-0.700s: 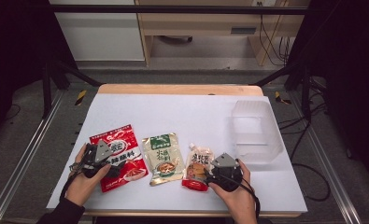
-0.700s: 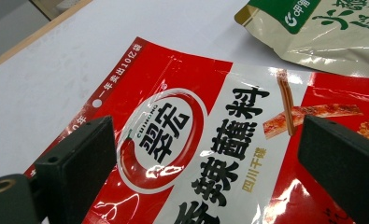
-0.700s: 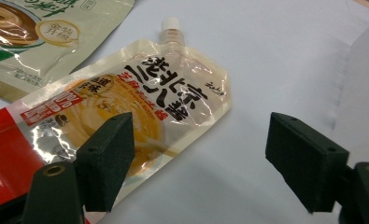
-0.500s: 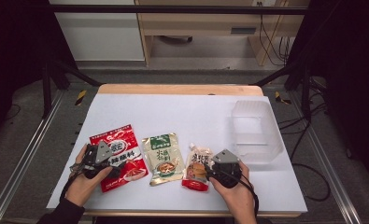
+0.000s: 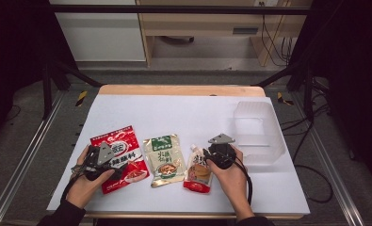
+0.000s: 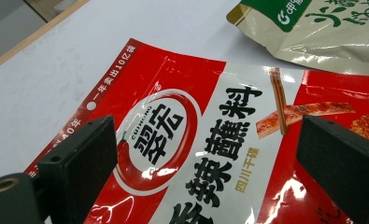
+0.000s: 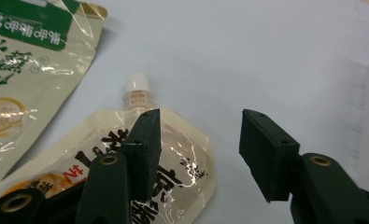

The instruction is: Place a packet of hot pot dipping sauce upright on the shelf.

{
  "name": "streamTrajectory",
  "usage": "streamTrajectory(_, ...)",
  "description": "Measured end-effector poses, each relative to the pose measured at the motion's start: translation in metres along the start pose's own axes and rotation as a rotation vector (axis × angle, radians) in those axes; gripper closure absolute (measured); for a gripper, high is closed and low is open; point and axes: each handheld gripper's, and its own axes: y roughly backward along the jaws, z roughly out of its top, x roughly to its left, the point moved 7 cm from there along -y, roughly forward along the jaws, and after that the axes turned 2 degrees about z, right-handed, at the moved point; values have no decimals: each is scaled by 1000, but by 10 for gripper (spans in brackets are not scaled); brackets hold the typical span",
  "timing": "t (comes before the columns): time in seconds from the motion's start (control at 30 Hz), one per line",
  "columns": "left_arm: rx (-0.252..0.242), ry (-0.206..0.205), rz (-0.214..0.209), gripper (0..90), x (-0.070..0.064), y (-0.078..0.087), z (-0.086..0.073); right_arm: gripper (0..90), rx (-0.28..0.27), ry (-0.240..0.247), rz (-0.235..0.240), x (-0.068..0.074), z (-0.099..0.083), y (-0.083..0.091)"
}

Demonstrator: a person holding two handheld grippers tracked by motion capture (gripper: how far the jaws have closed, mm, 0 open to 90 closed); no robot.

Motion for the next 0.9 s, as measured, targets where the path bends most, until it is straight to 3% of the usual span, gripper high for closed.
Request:
streamTrajectory(0.23,1,-16,-17,52,-5,0,2,478,63,-49,41,-2,-13,-13)
streamTrajectory(0.4,3,-18,-25,52,-6,-1,2,448,70,-66,59,0,-14,-15)
streamTrajectory(0.6,6,-24,-35,52,-8,-2,2,432,87,-96,116,3,-17,-18)
streamTrajectory(0.73,5,-23,-39,52,-9,-2,2,462,94,-87,109,4,-19,-19)
streamTrajectory(0.77,3,-22,-37,52,-9,-2,2,526,96,-71,111,5,-19,-18)
streamTrajectory(0.8,3,-22,-37,52,-9,-2,2,526,96,-71,111,5,-19,-18)
streamTrajectory(0.83,6,-22,-38,52,-9,-2,2,600,95,-46,107,8,-18,-16)
streamTrajectory(0.9,6,-22,-38,52,-9,-2,2,666,92,-9,86,10,-18,-15)
